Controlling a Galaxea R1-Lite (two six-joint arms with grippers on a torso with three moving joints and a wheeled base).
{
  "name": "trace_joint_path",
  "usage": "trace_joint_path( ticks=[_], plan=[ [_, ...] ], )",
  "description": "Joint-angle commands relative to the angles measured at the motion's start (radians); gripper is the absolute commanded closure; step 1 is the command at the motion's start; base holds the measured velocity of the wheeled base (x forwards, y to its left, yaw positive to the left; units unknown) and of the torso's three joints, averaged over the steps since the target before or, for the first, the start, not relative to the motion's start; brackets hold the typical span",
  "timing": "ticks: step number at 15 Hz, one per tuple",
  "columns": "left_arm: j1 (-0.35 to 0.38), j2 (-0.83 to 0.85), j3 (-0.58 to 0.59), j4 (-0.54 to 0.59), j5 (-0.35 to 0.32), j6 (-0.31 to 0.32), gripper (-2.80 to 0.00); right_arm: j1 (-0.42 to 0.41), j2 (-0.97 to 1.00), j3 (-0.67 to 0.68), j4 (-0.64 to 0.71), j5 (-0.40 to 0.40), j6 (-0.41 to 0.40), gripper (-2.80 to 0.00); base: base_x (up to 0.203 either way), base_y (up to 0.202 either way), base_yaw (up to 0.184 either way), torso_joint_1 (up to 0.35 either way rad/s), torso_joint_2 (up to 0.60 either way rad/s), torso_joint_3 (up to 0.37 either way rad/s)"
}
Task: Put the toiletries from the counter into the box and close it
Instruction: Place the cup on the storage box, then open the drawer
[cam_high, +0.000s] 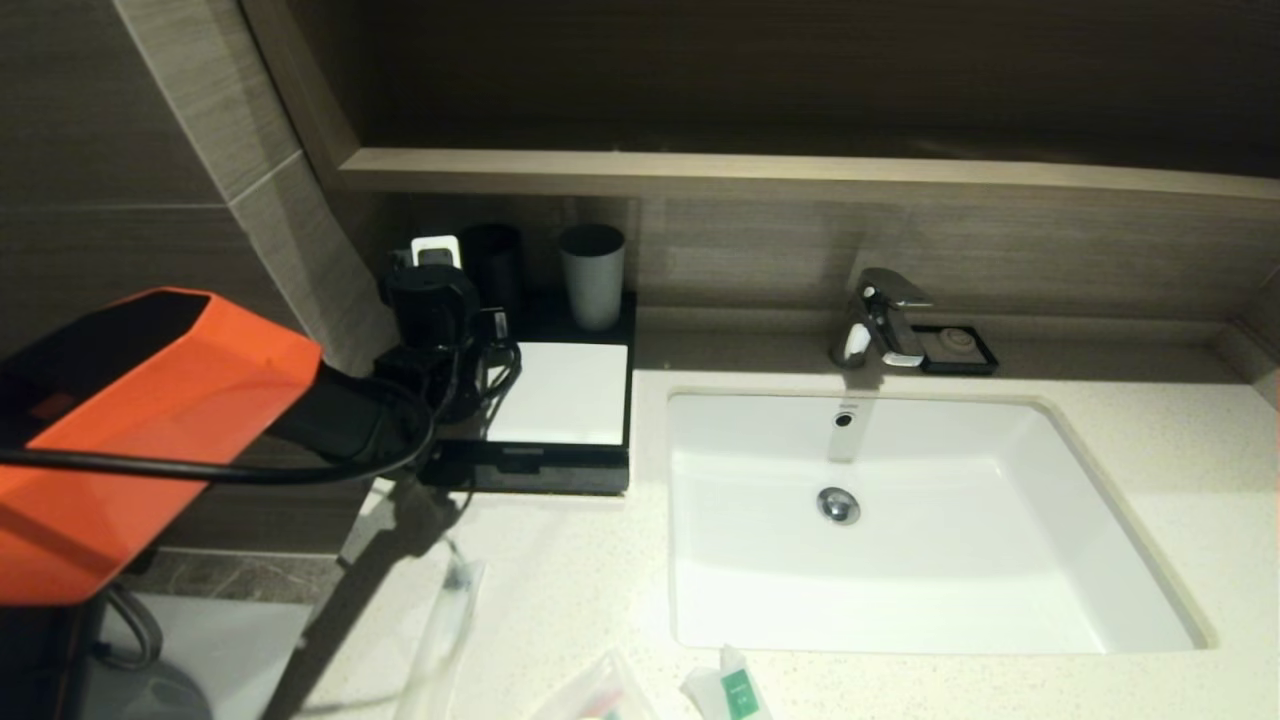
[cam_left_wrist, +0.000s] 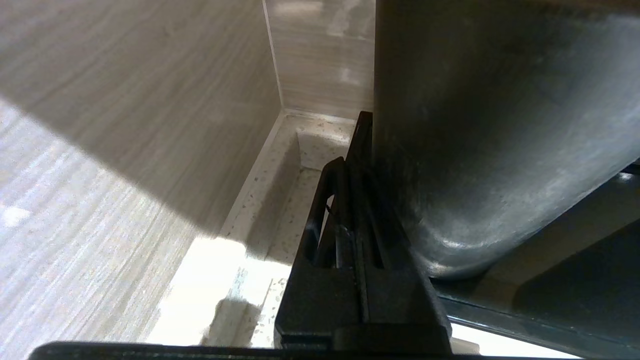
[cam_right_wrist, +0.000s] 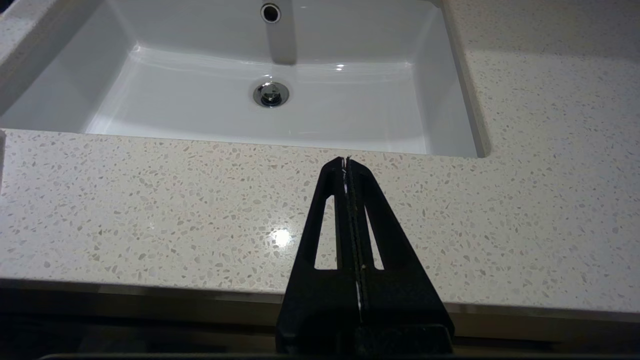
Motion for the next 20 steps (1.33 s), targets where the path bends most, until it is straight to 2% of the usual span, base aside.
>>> trace_joint_path(
  ticks=[1,6,20],
  plan=[
    [0.0,-0.007,0.004,-0.006,0.003,0.0,0.0,0.0,0.0,0.0,0.0,0.0,-0.001,0.0,0.0,0.0,0.0,0.0,0.0,0.0],
    [0.0,-0.068,0.07,-0.015,0.007,-0.002,0.0,0.0,-0.001,0.0,0.0,0.0,-0.001,0.0,0.0,0.0,0.0,0.0,0.0,0.0],
    [-0.005,-0.522,0.534,-0.025,-0.017,-0.002,0.0,0.0,-0.001,0.0,0.0,0.0,-0.001,0.0,0.0,0.0,0.0,0.0,0.0,0.0]
  ],
)
